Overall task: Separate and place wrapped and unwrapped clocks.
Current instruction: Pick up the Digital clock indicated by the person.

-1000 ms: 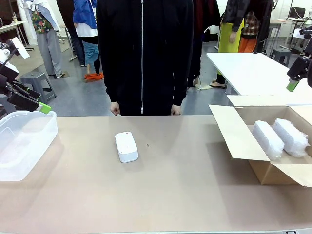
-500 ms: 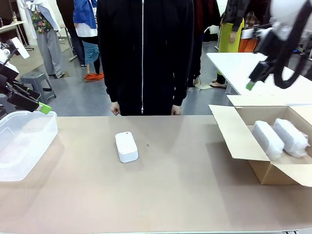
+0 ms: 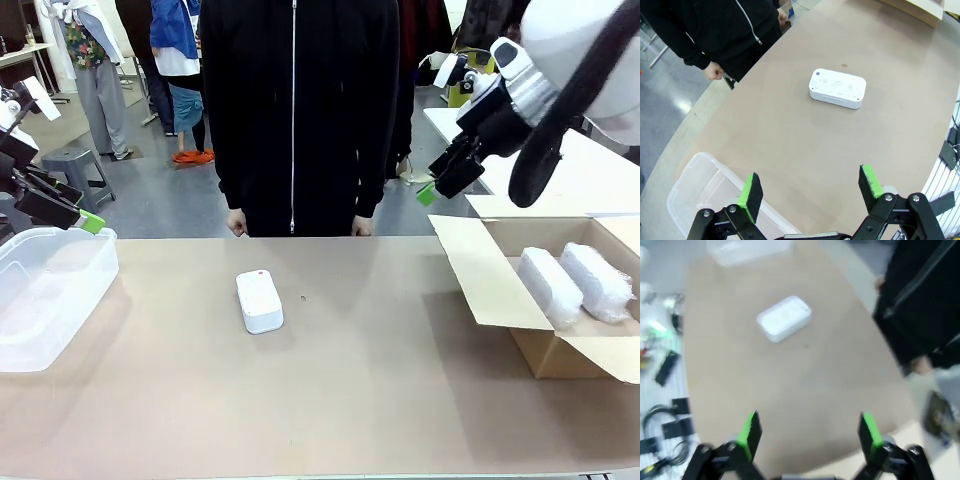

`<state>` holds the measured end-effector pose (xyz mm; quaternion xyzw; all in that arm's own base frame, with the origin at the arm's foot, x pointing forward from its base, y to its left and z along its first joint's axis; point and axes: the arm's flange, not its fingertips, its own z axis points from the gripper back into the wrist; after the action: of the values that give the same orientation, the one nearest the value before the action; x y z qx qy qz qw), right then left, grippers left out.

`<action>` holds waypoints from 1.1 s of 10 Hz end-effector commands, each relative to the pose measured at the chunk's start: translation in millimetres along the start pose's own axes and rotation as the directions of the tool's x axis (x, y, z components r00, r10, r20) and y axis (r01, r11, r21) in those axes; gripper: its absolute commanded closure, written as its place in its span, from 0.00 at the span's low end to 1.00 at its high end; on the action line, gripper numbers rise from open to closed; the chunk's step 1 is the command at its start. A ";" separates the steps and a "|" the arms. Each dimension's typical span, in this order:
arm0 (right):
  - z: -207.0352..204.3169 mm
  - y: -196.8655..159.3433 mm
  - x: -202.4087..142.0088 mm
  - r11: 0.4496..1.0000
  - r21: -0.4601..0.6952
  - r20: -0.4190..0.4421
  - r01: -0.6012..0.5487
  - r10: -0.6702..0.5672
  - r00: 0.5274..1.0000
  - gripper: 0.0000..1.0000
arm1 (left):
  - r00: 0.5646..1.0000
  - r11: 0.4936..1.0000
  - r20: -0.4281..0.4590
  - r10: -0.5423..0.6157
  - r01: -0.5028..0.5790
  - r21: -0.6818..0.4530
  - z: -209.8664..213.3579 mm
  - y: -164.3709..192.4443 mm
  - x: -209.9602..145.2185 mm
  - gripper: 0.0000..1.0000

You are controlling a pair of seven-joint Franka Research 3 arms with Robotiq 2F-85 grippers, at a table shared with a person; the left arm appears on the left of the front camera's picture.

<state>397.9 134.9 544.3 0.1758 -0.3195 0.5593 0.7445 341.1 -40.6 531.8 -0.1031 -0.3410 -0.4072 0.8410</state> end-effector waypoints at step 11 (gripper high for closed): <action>0.0 9.4 -22.7 0.989 0.148 0.014 -0.014 0.013 1.000 0.00 | 1.000 1.000 0.008 0.005 -0.004 -0.012 -1.0 1.0 -0.5 0.00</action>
<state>381.5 121.6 531.8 0.2203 -0.2939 0.5846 0.7234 341.1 -40.6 531.9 -0.1031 -0.3411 -0.4072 0.8410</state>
